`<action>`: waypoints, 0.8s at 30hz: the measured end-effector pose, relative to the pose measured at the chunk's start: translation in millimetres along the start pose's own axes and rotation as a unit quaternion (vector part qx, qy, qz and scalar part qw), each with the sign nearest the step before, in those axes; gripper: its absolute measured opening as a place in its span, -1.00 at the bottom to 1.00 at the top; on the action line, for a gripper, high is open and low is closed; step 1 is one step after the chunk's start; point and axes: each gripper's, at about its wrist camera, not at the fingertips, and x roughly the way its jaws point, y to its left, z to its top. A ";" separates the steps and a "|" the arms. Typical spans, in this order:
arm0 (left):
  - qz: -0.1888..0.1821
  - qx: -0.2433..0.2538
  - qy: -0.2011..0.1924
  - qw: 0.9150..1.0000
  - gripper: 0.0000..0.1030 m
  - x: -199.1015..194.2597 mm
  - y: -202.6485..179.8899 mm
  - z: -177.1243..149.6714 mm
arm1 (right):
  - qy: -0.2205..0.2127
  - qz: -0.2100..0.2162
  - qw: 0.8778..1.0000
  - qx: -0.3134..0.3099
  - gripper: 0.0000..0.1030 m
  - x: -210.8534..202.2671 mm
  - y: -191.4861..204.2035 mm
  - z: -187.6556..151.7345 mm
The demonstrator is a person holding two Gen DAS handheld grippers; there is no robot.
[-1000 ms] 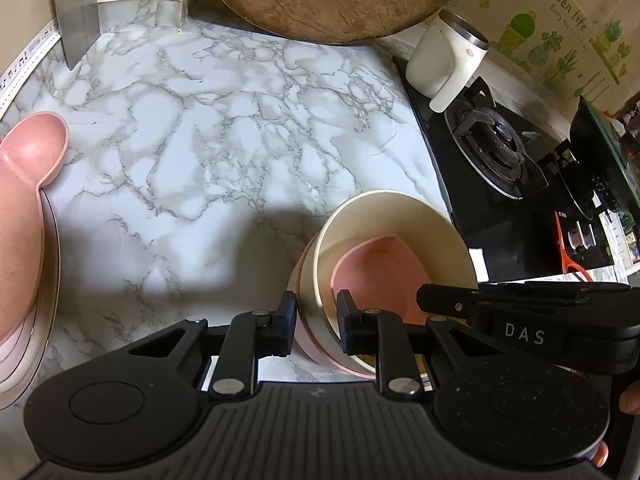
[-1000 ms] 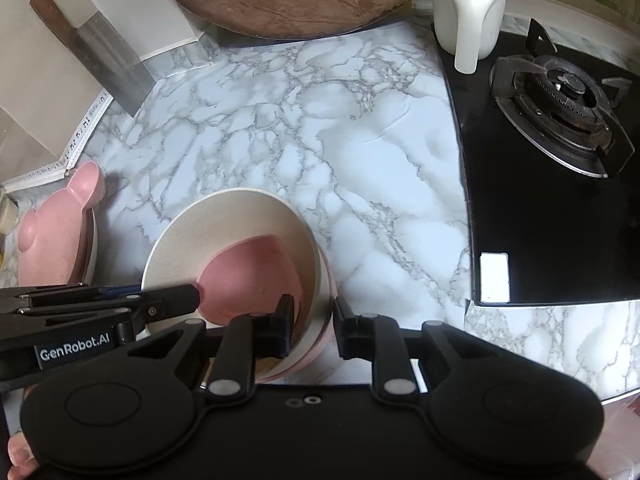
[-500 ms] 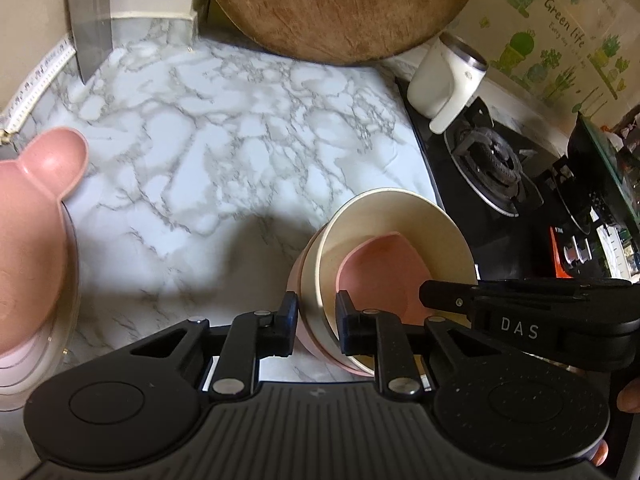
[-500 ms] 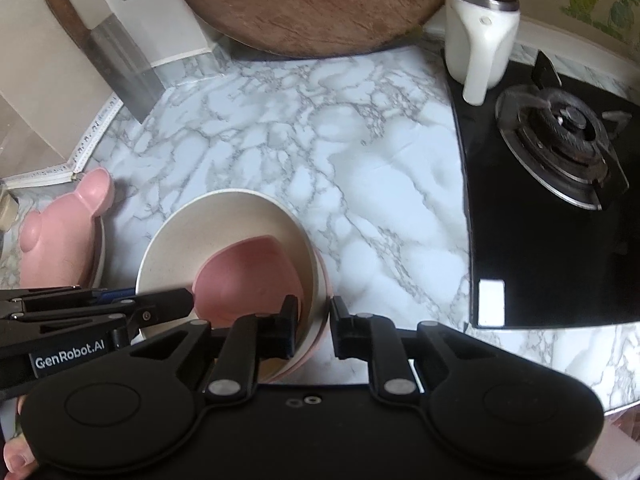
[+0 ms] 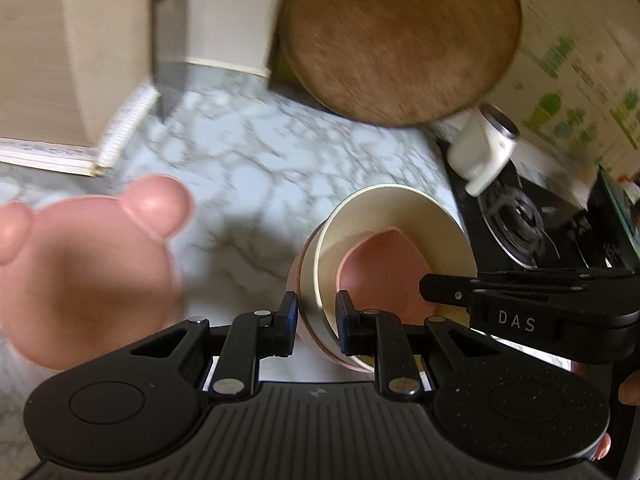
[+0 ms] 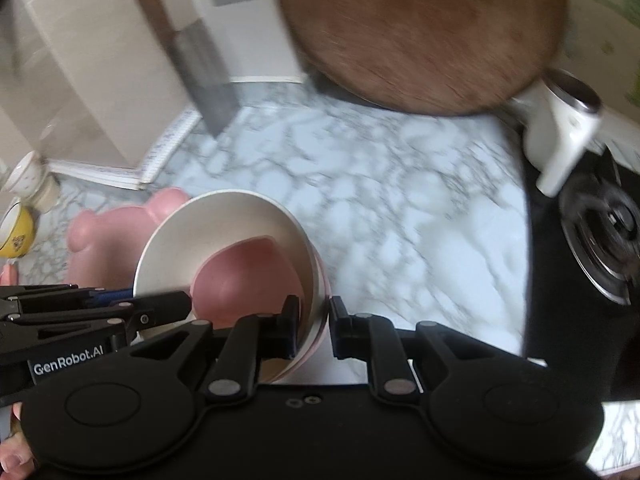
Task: Organize plates and bowls
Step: 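Lift the nested bowls with both grippers and carry them over the bear plate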
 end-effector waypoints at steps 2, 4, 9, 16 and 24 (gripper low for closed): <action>0.011 -0.010 -0.009 1.000 -0.63 -9.6 10.5 3.6 | -0.002 0.009 1.000 -0.015 -0.69 1.9 13.4 7.5; 0.021 -0.018 -0.015 0.999 -0.63 -17.6 19.7 6.3 | -0.003 0.018 0.999 -0.030 -0.69 4.1 28.0 14.1; 0.052 -0.042 -0.033 0.997 -0.63 -38.4 46.3 12.9 | -0.005 0.041 0.997 -0.062 -0.70 12.6 65.3 29.0; 0.094 -0.077 -0.052 0.991 -0.63 -61.8 89.2 17.8 | 0.008 0.077 0.992 -0.100 -0.70 34.3 111.9 38.3; 0.127 -0.119 -0.054 0.983 -0.63 -64.1 133.6 19.8 | 0.044 0.098 0.988 -0.116 -0.70 70.5 150.3 43.9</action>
